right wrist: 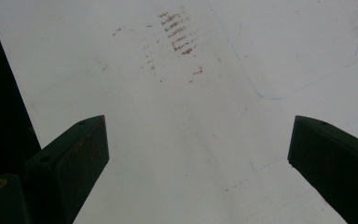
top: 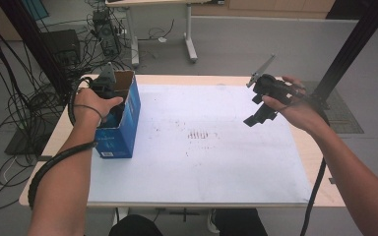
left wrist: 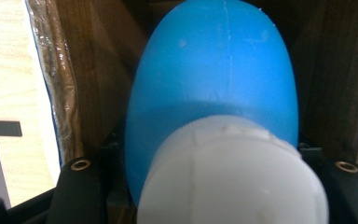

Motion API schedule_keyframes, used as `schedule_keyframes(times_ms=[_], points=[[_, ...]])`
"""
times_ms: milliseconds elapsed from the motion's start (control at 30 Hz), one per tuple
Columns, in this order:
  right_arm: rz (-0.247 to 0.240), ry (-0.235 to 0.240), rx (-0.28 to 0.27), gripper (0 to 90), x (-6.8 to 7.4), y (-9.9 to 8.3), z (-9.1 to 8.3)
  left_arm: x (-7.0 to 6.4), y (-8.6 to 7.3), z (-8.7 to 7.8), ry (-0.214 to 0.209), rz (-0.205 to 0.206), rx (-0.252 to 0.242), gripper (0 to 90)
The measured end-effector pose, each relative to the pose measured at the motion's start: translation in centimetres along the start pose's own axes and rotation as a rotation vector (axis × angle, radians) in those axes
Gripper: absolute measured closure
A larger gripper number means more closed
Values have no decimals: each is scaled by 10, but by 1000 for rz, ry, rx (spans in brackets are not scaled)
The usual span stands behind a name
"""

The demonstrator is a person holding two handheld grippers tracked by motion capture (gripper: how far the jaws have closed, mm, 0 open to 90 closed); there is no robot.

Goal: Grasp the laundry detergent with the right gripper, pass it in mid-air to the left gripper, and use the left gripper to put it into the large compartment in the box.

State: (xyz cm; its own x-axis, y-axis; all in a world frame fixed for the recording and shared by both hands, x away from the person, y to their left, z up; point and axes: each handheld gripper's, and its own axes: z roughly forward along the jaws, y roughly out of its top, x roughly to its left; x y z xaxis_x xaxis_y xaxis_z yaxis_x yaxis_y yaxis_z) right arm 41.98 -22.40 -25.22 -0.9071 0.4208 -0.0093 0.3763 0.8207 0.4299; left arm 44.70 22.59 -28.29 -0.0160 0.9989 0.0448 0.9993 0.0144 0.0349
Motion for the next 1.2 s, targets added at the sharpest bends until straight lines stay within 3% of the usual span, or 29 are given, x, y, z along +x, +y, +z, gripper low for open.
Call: schedule_keyframes(times_ms=[500, 733, 1200], points=[[1, 5, -10, 50, 0, 0, 0, 0, 0, -5, -6, 7, -14, 316], [-2, 5, -14, 50, 1, 2, 1, -3, 1, -19, 22, 19, -41, 299], [-5, 10, -32, 51, 1, 2, -1, -8, -5, -50, 36, 54, -95, 267]])
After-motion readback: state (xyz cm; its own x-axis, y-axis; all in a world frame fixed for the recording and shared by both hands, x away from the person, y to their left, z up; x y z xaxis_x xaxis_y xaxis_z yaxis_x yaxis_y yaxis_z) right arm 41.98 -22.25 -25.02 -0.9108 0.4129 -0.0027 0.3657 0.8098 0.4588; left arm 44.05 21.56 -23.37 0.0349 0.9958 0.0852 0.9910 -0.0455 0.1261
